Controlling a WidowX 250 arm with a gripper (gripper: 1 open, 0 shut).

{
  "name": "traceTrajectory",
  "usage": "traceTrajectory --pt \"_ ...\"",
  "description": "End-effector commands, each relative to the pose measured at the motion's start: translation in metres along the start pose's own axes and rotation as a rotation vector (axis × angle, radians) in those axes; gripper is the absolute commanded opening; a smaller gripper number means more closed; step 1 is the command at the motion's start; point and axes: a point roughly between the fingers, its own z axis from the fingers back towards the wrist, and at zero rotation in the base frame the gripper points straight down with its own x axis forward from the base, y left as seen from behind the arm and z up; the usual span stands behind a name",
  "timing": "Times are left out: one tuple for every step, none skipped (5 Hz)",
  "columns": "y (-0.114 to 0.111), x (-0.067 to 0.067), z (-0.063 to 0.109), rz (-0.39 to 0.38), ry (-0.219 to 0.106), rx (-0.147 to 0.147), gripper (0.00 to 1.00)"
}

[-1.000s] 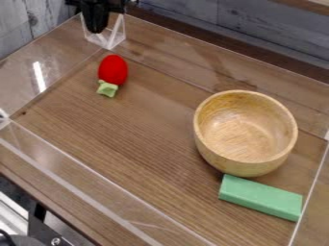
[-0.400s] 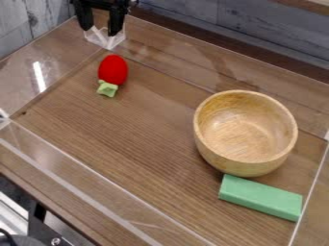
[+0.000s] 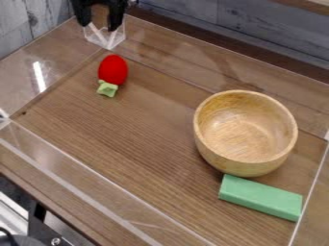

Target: Move the red object to the left side of the table

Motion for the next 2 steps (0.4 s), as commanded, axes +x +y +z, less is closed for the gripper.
traceTrajectory --pt "-0.0086 0.0042 0.0458 0.016 -0.099 0.007 1.0" --pt "-0.0177 -0.0024 0.0487 0.024 -0.085 -0.007 1.0"
